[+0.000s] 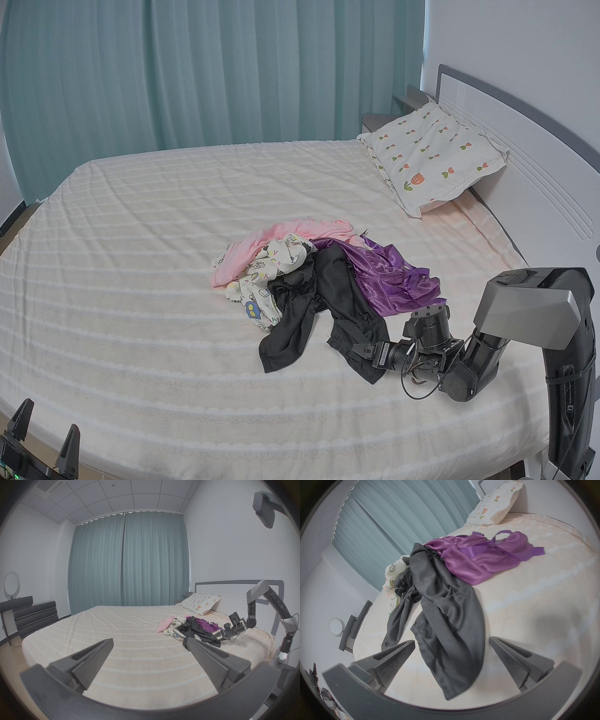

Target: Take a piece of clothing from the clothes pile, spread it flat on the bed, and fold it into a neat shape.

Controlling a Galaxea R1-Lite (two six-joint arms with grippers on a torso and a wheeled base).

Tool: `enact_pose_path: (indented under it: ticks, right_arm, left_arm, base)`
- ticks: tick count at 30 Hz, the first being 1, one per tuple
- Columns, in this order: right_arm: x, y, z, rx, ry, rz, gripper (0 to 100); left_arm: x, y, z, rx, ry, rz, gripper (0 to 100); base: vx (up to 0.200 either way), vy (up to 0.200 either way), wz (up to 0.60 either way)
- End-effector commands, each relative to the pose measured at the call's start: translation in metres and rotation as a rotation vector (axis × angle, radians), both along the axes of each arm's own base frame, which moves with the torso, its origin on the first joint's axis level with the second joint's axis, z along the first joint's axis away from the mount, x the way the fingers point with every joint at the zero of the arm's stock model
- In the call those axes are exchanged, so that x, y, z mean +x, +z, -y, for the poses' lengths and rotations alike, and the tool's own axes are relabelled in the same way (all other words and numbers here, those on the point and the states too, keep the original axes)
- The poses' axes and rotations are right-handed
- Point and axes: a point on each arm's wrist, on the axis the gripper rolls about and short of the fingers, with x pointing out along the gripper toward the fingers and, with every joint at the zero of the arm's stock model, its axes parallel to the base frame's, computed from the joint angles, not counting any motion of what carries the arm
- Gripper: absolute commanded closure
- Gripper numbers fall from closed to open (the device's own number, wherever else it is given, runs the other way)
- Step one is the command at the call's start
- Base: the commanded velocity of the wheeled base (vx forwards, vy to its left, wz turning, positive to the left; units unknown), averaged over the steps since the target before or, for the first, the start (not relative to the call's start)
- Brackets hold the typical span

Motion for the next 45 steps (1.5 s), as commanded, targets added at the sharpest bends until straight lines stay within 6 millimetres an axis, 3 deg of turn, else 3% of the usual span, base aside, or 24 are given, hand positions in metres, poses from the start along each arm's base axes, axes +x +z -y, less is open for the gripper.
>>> enact_pose_path:
  ticks: [1, 3, 7, 14, 15, 21, 30, 38, 45]
  right_arm:
    - [0.006, -0.001, -0.013, 0.003, 0.026, 0.009, 0]
    - [0.010, 0.002, -0.024, 0.007, 0.046, 0.010, 0]
    - [0.014, -0.019, -0.044, -0.037, 0.060, -0.002, 0]
    - [0.020, -0.015, -0.045, -0.023, 0.039, 0.018, 0]
    - [0.020, -0.015, -0.044, -0.023, 0.034, 0.019, 100]
    - [0.017, -0.001, -0.037, -0.019, 0.003, 0.050, 100]
    - [-0.012, 0.019, -0.014, -0.021, -0.014, -0.003, 100]
    - [-0.058, 0.050, 0.009, 0.021, 0.030, -0.013, 100]
    - [-0.102, 0.060, 0.030, 0.093, 0.004, -0.017, 100]
  left_arm:
    - [0.000, -0.004, 0.000, 0.000, 0.001, 0.003, 0]
    - [0.000, -0.004, 0.000, 0.000, 0.001, 0.003, 0]
    - [0.000, -0.004, 0.000, 0.000, 0.000, 0.003, 0]
    - [0.000, -0.004, 0.000, 0.000, 0.000, 0.003, 0]
    - [0.000, -0.004, 0.000, 0.000, 0.000, 0.003, 0]
    - [0.000, -0.004, 0.000, 0.000, 0.001, 0.003, 0]
    - [0.000, -0.004, 0.000, 0.000, 0.001, 0.003, 0]
    - [0.000, -0.004, 0.000, 0.000, 0.001, 0.003, 0]
    - [0.000, -0.004, 0.000, 0.000, 0.000, 0.003, 0]
  base:
    - [0.000, 0.000, 0.00]
    - [0.000, 0.000, 0.00]
    - [0.000, 0.000, 0.00]
    - [0.000, 0.000, 0.00]
    - [0.000, 0.000, 0.00]
    - [0.000, 0.000, 0.00]
    - [0.000, 0.000, 0.00]
    - [0.000, 0.000, 0.00]
    - [0.000, 0.000, 0.00]
